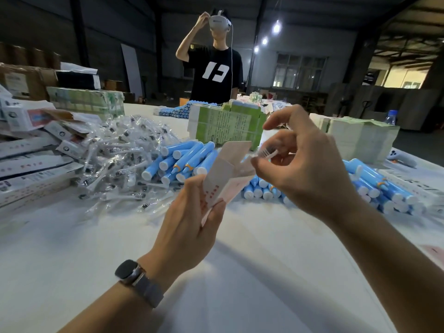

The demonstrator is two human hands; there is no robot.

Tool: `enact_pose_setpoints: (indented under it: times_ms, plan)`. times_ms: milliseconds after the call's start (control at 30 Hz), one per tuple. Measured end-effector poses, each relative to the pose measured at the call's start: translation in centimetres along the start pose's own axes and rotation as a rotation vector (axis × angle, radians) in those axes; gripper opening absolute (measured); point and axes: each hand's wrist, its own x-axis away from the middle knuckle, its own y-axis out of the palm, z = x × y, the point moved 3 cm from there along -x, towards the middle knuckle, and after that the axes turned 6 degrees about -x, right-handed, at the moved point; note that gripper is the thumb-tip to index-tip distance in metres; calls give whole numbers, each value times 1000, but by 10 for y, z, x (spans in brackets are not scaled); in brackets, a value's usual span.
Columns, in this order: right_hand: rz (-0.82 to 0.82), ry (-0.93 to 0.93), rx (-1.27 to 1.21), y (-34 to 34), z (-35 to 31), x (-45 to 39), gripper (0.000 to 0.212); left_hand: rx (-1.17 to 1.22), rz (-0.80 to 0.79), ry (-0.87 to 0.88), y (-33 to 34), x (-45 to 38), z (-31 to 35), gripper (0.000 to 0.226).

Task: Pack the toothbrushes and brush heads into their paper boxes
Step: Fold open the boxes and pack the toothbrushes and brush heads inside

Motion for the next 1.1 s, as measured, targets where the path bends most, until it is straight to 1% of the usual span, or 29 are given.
enact_pose_setpoints:
  times_ms: [100,200,267,367,467,567,667,767,900,967,1033,1067,1100]
  plan:
    - [79,-9,64,8,6,5,40,55,5,-23,0,1,3,24]
    - [105,-40,5,15,15,9,24,137,-9,-46,3,3,8,21]
    - [37,-83,-6,22,21,12,23,190,-9,-78,5,4,10,21]
    - [-123,-113,95,31,26,17,35,313,-11,-156,8,5,10,22]
    - [-115,-136,96,31,28,17,30,494,-64,-222,12,5,10,26]
    - [-125,-80,50,29,26,13,23,617,-95,-236,14,3,10,29]
    - [-193,-95,158,25,24,12,24,666,-131,-238,15,3,10,35]
    - [-247,-63,173,23,22,10,29,695,-134,-228,14,3,11,36]
    - [-273,-20,111,25,17,12,19,754,-109,-244,14,3,14,41]
    - [-305,-43,200,24,12,11,18,759,-122,-224,13,2,16,43]
    - [-356,-53,286,22,8,9,10,765,-123,-206,13,3,17,50]
    - [-385,-43,282,22,8,9,6,771,-112,-201,13,3,17,54]
    - [-406,-33,244,23,8,9,8,775,-94,-198,13,3,16,58]
